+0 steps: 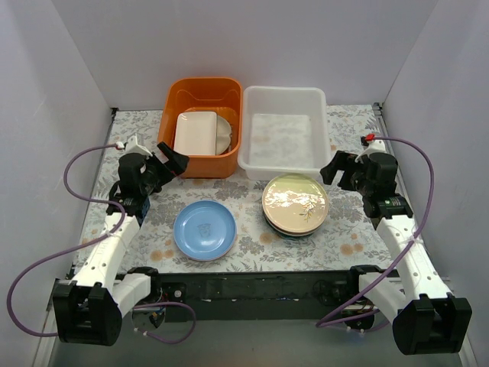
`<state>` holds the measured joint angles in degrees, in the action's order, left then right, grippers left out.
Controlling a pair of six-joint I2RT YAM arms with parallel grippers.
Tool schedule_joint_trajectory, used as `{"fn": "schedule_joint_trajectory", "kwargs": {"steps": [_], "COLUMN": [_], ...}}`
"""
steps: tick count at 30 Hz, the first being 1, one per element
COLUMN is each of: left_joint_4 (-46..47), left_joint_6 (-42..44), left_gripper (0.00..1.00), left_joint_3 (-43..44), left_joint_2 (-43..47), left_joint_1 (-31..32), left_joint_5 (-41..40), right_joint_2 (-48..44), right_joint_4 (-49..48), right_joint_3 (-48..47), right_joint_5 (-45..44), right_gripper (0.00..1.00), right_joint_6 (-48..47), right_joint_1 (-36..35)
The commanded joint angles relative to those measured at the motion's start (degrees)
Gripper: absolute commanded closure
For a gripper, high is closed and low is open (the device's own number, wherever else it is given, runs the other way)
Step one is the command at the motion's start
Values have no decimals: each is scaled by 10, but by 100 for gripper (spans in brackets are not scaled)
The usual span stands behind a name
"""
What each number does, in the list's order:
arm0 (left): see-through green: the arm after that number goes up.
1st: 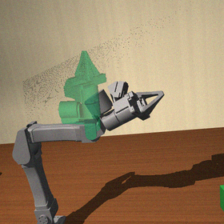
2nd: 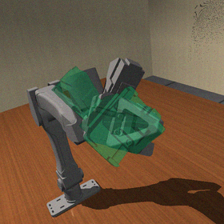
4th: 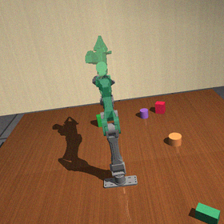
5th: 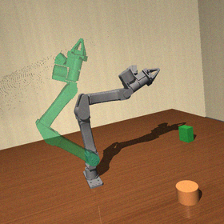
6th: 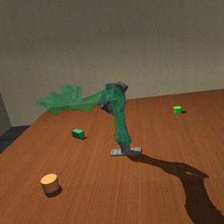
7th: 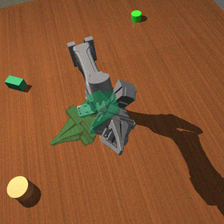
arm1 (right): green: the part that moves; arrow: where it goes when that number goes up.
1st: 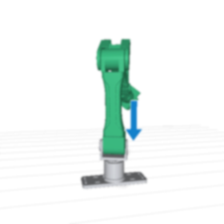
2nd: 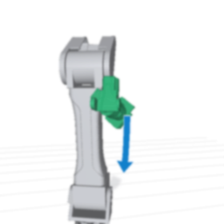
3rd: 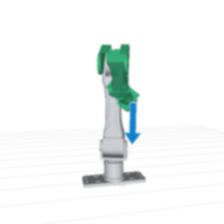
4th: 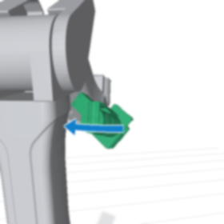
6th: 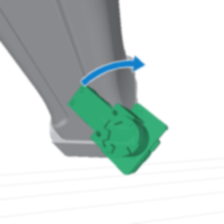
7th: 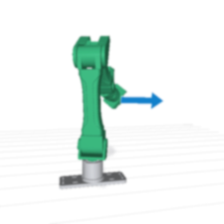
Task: Place the plates into the plastic bin on the countertop
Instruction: Pick up the plate at the center of the board.
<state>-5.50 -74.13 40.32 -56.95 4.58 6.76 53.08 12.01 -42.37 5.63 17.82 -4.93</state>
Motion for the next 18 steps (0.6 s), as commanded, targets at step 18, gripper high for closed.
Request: {"fn": "schedule_joint_trajectory", "kwargs": {"steps": [18], "left_joint_4": [-1], "left_joint_6": [-5], "left_gripper": [19], "left_joint_3": [25], "left_joint_2": [-39], "left_joint_1": [66], "left_joint_5": [166], "right_joint_2": [19], "right_joint_4": [1], "right_joint_3": [35], "right_joint_5": [81], "right_gripper": [5], "right_joint_6": [10], "right_joint_1": [4]}}
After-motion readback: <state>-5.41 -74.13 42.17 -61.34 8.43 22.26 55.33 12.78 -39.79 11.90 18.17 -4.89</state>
